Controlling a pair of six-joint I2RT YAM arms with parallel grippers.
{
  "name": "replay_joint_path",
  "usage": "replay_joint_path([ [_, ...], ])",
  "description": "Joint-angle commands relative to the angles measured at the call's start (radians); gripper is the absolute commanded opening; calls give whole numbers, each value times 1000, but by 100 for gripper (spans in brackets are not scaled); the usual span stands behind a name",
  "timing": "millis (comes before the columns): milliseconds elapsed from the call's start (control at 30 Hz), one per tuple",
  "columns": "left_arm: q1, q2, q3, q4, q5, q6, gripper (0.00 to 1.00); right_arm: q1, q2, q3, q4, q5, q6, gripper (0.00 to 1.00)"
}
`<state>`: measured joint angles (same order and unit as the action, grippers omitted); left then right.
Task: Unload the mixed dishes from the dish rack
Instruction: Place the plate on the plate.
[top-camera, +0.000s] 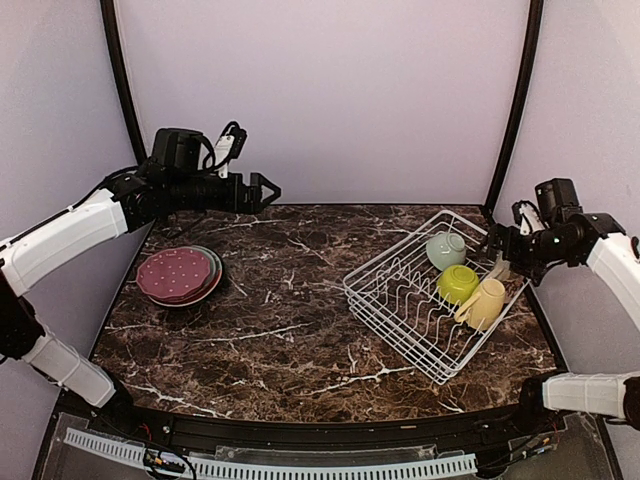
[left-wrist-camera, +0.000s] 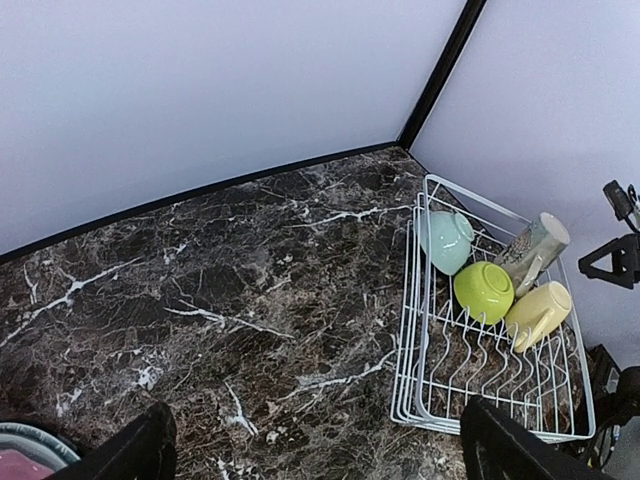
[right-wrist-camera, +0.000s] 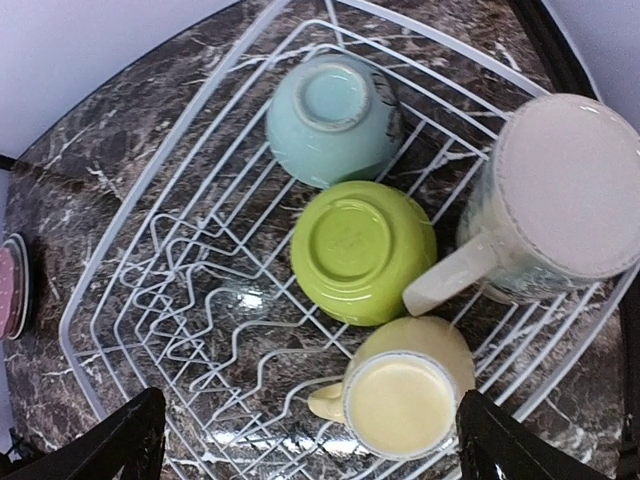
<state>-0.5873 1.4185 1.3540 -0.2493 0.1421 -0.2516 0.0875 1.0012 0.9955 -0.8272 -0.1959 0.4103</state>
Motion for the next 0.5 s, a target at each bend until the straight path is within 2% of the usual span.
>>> replay_joint_path([
  [0, -15, -42, -3, -14, 77, 120, 98, 18, 70, 102, -210, 252, 34, 99],
  [167, -18, -123, -101, 38, 82, 145, 99, 13, 169, 193, -271, 441, 73, 99],
  [467, -20, -138, -128, 63, 119, 118, 99, -58, 378, 311, -215, 475, 68, 99],
])
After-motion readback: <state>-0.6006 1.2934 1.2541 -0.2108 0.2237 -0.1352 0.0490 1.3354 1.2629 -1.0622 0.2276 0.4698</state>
